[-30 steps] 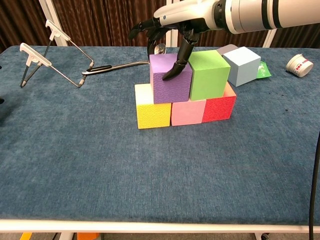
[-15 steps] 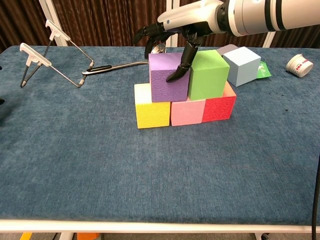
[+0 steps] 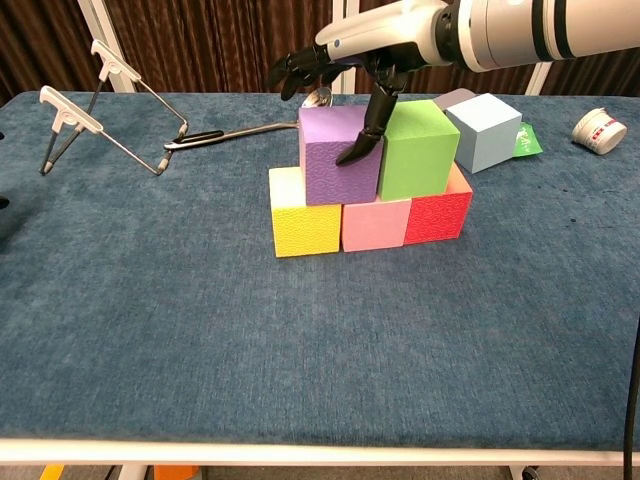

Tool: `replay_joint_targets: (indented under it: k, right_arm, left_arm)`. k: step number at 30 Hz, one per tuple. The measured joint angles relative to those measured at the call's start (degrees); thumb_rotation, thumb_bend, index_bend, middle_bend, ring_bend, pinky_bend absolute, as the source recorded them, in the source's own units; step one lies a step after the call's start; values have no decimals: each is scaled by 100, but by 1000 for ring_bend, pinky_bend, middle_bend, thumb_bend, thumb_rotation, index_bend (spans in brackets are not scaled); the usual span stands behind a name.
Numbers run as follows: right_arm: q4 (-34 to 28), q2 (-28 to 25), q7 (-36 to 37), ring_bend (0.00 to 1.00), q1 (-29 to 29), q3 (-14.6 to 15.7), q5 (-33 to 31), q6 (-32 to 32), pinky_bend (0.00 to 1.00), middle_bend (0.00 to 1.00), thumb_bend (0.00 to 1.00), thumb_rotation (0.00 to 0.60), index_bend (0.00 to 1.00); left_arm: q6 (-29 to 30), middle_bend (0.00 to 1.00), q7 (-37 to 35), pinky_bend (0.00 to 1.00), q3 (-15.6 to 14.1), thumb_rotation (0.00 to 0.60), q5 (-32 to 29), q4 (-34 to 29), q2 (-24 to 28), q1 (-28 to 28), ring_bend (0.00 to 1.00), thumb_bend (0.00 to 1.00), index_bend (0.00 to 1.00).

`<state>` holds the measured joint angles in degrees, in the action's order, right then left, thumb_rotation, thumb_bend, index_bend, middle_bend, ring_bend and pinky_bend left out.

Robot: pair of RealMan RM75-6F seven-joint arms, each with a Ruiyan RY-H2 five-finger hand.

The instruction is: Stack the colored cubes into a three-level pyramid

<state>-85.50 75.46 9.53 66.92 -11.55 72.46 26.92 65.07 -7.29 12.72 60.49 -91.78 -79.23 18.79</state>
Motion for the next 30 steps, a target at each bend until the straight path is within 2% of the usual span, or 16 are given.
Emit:
replay_joint_targets:
  k: [18, 30]
  right_arm:
    - [-195, -106, -69, 0, 45, -45, -17, 25, 0, 32, 92, 600, 0]
    - [-441, -308, 103, 0, -199, -203, 10, 535, 0, 19, 89, 600, 0]
  left_arm:
    - [27, 159, -54, 71, 19, 600, 47, -79, 37, -13, 44, 93, 72]
    - [170, 160, 501, 71, 332, 600, 98, -213, -271, 415, 44, 93, 63]
